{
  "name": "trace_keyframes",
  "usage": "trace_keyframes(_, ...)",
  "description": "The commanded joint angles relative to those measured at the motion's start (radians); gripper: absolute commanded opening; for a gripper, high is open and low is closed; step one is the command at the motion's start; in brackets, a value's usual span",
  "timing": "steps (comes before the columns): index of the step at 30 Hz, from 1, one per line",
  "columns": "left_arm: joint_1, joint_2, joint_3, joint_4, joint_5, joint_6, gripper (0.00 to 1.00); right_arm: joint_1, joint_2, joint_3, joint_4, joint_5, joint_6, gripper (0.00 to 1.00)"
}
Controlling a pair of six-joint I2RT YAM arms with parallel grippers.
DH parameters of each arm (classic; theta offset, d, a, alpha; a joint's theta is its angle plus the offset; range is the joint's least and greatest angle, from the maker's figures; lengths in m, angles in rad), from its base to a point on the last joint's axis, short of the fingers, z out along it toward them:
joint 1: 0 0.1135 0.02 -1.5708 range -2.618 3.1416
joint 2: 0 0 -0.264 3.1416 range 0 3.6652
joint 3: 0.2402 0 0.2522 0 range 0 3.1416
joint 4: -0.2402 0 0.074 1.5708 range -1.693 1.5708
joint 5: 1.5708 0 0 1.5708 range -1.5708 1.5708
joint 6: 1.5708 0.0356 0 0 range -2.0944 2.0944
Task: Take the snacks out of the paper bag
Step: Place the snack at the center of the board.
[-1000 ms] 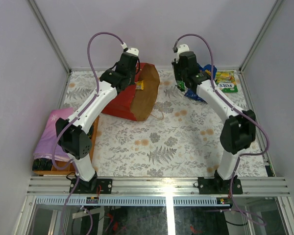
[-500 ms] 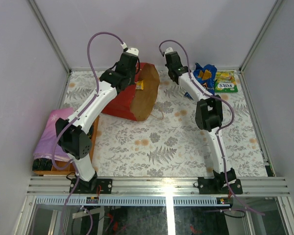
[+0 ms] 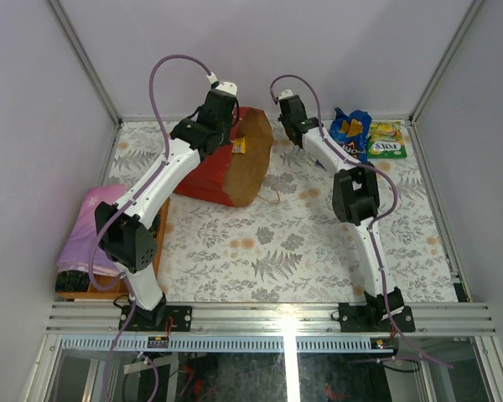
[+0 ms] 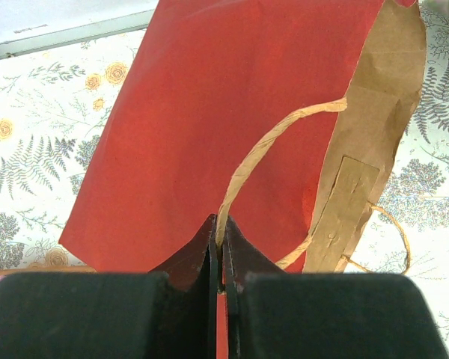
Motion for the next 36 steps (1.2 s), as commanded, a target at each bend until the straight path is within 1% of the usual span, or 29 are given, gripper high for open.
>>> trace_keyframes(1,-0.004,-0.007,0.01,0.011,-0.014,0.01,0.02,0.001,-0.137,-0.014,-0.013,-0.252,0.14,0.56)
trace_keyframes(2,-0.003,-0.007,0.009,0.012,-0.017,0.011,0.03,0.0,-0.163,-0.028,-0.003,-0.286,0.154,0.68)
trace_keyframes(3,-0.004,-0.007,0.01,0.013,-0.018,0.012,0.03,-0.005,-0.201,-0.045,0.009,-0.318,0.169,0.75)
trace_keyframes(4,-0.004,-0.007,0.01,0.013,-0.019,0.012,0.03,-0.012,-0.231,-0.063,0.022,-0.354,0.191,0.8)
trace_keyframes(5,-0.005,-0.007,0.01,0.013,-0.019,0.011,0.03,-0.026,-0.265,-0.095,0.04,-0.395,0.218,0.84)
trace_keyframes(7,-0.003,-0.008,0.01,0.013,-0.018,0.012,0.03,-0.063,-0.338,-0.168,0.094,-0.499,0.294,0.86)
trace_keyframes(8,-0.002,-0.007,0.01,0.013,-0.019,0.012,0.03,-0.087,-0.375,-0.222,0.136,-0.57,0.339,0.86)
trace_keyframes(9,-0.002,-0.007,0.01,0.012,-0.018,0.012,0.03,-0.119,-0.407,-0.276,0.182,-0.612,0.386,0.83)
trace_keyframes(10,-0.001,-0.008,0.009,0.013,-0.019,0.012,0.03,-0.141,-0.426,-0.315,0.226,-0.637,0.427,0.78)
trace_keyframes(12,0.0,-0.01,0.009,0.011,-0.016,0.01,0.03,-0.171,-0.43,-0.346,0.217,-0.642,0.471,0.64)
trace_keyframes(13,0.0,-0.011,0.009,0.012,-0.015,0.011,0.03,-0.179,-0.418,-0.347,0.192,-0.632,0.476,0.6)
trace_keyframes(14,0.0,-0.012,0.008,0.012,-0.014,0.011,0.03,-0.182,-0.403,-0.347,0.166,-0.621,0.478,0.59)
trace_keyframes(16,0.001,-0.012,0.009,0.013,-0.014,0.011,0.04,-0.189,-0.381,-0.362,0.145,-0.617,0.493,0.59)
trace_keyframes(20,0.001,-0.013,0.007,0.013,-0.014,0.012,0.04,-0.198,-0.346,-0.423,0.177,-0.612,0.54,0.59)
trace_keyframes(24,0.001,-0.013,0.008,0.011,-0.014,0.012,0.04,-0.203,-0.272,-0.412,0.179,-0.607,0.568,0.58)
trace_keyframes(28,0.001,-0.012,0.007,0.011,-0.015,0.013,0.04,-0.203,-0.189,-0.344,0.151,-0.597,0.573,0.58)
trace_keyframes(36,0.001,-0.004,0.009,0.008,-0.007,0.012,0.05,-0.226,0.004,-0.1,0.062,-0.577,0.553,0.58)
